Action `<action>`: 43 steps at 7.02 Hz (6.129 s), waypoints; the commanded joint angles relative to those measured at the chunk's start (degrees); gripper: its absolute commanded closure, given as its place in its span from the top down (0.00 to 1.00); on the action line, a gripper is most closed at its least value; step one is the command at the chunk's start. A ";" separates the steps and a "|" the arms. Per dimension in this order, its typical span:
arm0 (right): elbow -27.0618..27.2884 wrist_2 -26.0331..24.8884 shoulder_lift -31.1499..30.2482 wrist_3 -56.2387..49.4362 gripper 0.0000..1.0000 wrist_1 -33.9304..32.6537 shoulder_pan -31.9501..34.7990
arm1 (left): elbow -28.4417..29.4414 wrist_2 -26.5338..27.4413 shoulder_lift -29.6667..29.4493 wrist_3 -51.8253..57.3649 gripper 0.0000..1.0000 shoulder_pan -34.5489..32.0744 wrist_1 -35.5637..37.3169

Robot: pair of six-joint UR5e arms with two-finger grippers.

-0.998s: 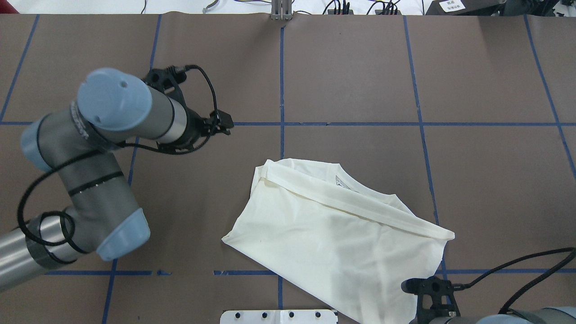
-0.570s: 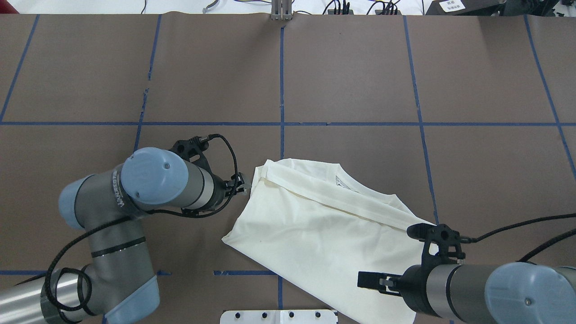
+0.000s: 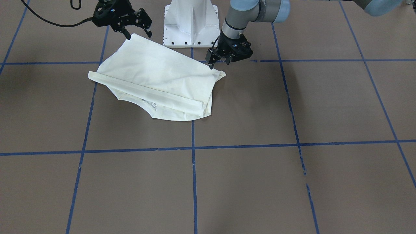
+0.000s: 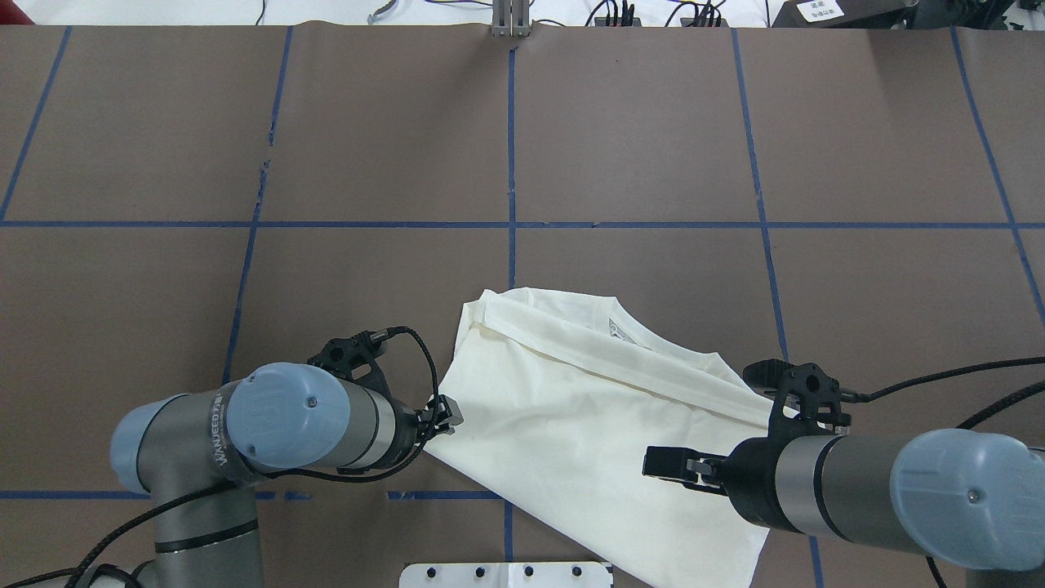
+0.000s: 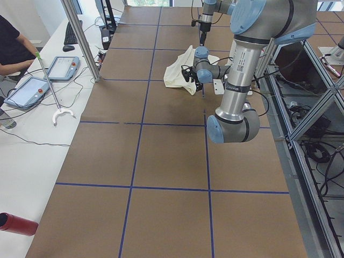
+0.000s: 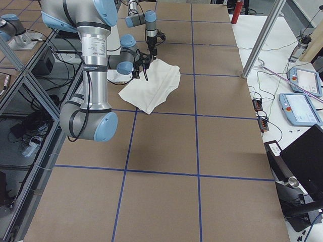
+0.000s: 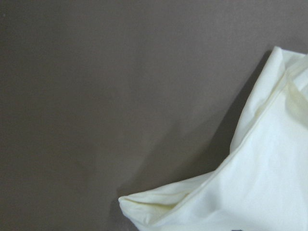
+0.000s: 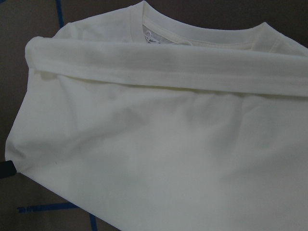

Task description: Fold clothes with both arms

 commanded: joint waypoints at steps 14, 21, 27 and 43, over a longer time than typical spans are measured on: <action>-1.27 -0.05 0.75 -0.18 1.00 0.00 1.18 | 4.71 1.61 -1.24 1.57 0.59 -1.63 -3.40; -1.36 0.38 0.66 -0.44 1.00 -0.09 2.14 | 6.11 1.70 -1.60 1.57 0.00 -1.63 -3.40; -1.36 2.39 0.57 -0.53 1.00 -0.18 5.21 | 10.03 1.61 -4.05 7.96 0.00 -14.15 -2.95; -18.13 1.18 21.86 -14.30 1.00 -17.93 9.88 | 20.98 -5.16 -12.79 29.07 1.00 -30.11 -9.80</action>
